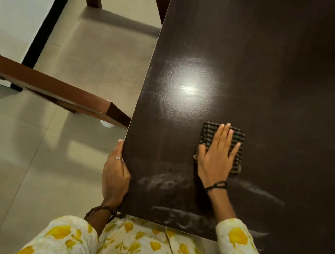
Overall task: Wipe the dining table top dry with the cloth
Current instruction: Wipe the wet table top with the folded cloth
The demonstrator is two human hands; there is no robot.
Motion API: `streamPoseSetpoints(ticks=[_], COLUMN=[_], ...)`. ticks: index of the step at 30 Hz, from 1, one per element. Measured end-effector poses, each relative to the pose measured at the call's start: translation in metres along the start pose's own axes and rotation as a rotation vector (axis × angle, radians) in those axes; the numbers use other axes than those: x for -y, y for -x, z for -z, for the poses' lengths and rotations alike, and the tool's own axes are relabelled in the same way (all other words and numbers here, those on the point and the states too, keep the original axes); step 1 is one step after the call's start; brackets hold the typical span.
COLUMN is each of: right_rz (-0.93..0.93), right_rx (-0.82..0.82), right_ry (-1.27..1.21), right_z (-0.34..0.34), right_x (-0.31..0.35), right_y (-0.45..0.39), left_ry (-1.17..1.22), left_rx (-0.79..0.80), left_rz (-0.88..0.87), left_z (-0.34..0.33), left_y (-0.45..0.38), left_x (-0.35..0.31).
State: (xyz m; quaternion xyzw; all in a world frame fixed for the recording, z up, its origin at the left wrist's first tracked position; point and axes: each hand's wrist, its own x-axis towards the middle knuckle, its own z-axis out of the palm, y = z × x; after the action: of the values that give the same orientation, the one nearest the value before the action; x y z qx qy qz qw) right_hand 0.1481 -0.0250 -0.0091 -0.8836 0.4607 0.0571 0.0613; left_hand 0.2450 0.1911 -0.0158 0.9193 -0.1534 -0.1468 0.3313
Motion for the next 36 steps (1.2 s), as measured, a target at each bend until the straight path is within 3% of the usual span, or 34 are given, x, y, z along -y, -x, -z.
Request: streamPoseSetpoints(ticks=[4,9,12,16,24,28,32,36], right_rz=[-0.047,0.240,0.363,0.400,0.038,-0.091,-0.174,0.033], right_rx=[0.006,0.084,0.108,0.090,0.069,0.055,0.073,0.059], right_ry=[-0.023,-0.034,0.020,-0.014,-0.038,-0.050,-0.060,-0.041], right_z=[-0.001,-0.009,-0.013,-0.004,0.017,0.027,0.022,0.016], right_x=[0.042,0.118,0.125,0.072,-0.141,-0.219,-0.204,-0.153], right_y=[0.003,0.022,0.023,0.005,-0.021,-0.020,-0.012,0.021], left_ry=[-0.019,-0.086,-0.215,-0.328,-0.338,-0.391,-0.468,-0.468], left_rx=[-0.010,-0.008,0.016,0.070,0.315,0.341,0.301,0.263], left_rz=[-0.017,-0.141,-0.193,-0.307,-0.631,-0.601,-0.604,-0.626], left_z=[0.000,-0.006,-0.008,-0.011,-0.095,-0.125,-0.129,-0.132], left_y=[-0.003,-0.007,-0.005,0.004,0.098,0.124,0.131,0.136], left_x=[0.000,0.007,0.012,-0.003,-0.086,-0.100,-0.099,-0.105])
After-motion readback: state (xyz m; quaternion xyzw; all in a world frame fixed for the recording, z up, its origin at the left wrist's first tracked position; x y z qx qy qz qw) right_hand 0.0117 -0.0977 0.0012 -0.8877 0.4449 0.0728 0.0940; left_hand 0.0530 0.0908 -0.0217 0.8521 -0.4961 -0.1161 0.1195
